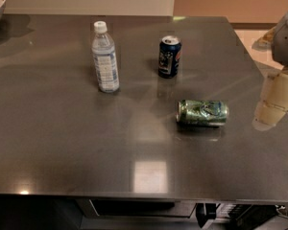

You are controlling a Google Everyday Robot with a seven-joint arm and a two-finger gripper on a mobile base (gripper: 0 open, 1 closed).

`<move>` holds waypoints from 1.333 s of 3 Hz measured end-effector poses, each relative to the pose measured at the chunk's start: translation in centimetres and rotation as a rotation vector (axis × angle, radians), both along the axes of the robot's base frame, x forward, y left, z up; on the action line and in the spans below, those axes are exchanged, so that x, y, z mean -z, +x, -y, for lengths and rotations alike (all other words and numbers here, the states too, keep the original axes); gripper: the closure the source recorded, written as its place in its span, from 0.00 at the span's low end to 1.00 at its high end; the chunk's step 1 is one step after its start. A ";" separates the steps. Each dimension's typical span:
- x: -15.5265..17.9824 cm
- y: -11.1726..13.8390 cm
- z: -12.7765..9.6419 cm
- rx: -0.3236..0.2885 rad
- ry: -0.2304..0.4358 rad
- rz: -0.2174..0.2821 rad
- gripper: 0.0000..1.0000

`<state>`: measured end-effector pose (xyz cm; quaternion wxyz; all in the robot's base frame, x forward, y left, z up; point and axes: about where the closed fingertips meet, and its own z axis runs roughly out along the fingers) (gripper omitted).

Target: Pick blue plastic bottle

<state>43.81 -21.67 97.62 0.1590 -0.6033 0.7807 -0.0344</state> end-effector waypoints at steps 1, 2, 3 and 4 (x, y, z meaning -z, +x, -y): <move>0.0 0.0 0.0 0.000 0.000 0.000 0.00; -0.1 0.4 -0.5 -0.014 0.010 0.004 0.00; -0.2 2.6 -2.7 -0.037 0.076 0.023 0.00; -0.1 5.8 -6.7 -0.054 0.157 0.044 0.00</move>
Offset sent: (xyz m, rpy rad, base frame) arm 0.0111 0.0128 -0.0024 0.0285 0.0143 0.0410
